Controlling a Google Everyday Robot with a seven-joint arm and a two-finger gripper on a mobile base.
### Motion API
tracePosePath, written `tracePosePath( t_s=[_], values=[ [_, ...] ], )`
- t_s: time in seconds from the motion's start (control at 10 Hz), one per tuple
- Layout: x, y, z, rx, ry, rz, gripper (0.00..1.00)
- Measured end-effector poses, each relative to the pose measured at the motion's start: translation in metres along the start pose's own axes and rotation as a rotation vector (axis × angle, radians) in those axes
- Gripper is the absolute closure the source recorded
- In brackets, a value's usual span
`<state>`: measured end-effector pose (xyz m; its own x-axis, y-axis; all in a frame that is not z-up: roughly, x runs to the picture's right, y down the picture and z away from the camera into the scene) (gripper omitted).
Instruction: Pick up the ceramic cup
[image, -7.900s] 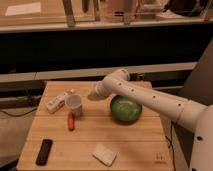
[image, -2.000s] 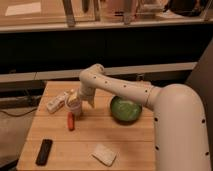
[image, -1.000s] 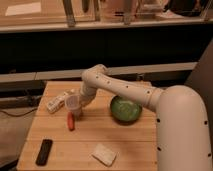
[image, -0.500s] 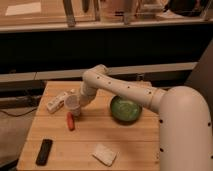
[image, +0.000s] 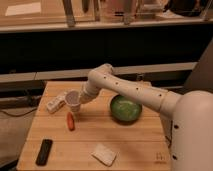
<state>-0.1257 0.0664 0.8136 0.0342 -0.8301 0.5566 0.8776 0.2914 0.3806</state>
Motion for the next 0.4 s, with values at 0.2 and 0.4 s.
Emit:
tracePosePath(
  t_s=[0.2,0.4],
  values=[
    [0.0012,-0.0067,-0.0108,0.007,0.023,-0.006,1.00],
    [0.0014,-0.0105,-0.0149,0.011,0.032,-0.007,1.00]
  ],
)
